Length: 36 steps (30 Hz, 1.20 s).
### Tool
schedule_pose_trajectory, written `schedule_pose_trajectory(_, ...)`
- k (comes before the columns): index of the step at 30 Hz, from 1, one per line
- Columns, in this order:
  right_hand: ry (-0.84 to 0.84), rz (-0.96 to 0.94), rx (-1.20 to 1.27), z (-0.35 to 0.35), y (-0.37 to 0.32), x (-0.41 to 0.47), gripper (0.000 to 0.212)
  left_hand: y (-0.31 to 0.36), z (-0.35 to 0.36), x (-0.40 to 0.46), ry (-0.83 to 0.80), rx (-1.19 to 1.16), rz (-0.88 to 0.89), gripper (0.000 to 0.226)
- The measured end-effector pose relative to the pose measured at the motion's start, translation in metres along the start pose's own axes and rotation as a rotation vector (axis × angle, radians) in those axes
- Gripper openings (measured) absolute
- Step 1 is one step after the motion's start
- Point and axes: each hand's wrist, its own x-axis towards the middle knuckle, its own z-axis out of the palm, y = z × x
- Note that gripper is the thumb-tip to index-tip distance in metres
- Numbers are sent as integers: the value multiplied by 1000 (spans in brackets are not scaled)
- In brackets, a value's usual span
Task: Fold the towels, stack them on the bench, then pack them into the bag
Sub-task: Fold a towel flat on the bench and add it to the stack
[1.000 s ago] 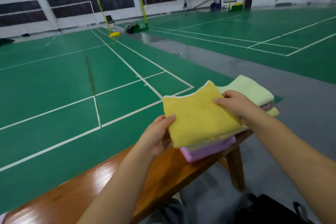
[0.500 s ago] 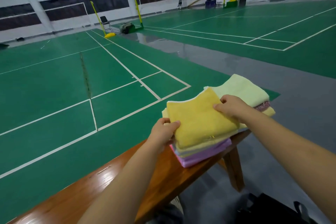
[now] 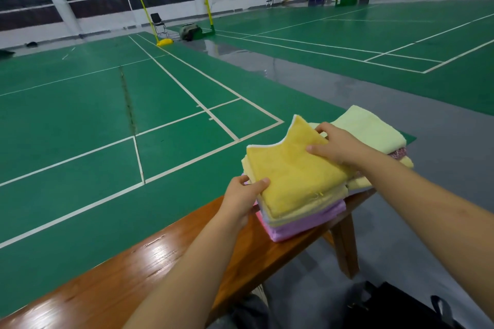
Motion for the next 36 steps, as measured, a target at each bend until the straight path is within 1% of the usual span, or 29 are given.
schedule_pose_trajectory(2, 28, -13, 17, 2, -1, 5, 50, -3, 1, 2, 32, -19, 51, 66)
schedule_pose_trajectory(5, 16, 46, -25, 6, 7, 10, 52, -4, 5, 3, 83, 3, 103, 68)
schedule_pose_trajectory(7, -24, 118, -92, 11, 14, 11, 58, -7, 8, 3, 96, 6, 91, 67)
schedule_pose_trajectory(9, -9, 139, -114, 13, 17, 11, 63, -10, 10, 3, 93, -10, 64, 65)
schedule_pose_trajectory(13, 122, 53, -156, 7, 8, 6, 70, -11, 7, 2, 91, 1, 74, 66)
schedule_pose_trajectory(16, 214, -75, -143, 5, -14, -9, 66, -10, -3, -4, 110, 38, 140, 65)
schedule_pose_trajectory(18, 236, -196, -86, 9, -39, -26, 61, -9, -15, -12, 120, 59, 201, 63)
schedule_pose_trajectory(20, 166, -316, 1, 25, -68, -46, 56, -13, -37, -24, 150, 58, 245, 61)
schedule_pose_trajectory(23, -75, -407, 155, 69, -110, -78, 51, -28, -84, -49, 253, 45, 282, 54)
schedule_pose_trajectory(26, -269, -459, 235, 132, -145, -105, 49, -57, -152, -81, 434, 41, 275, 48)
schedule_pose_trajectory(31, -530, -457, 287, 237, -184, -149, 41, -119, -263, -149, 715, 83, 163, 41)
schedule_pose_trajectory(36, -764, -455, 298, 322, -220, -201, 37, -185, -345, -217, 977, 191, 5, 40)
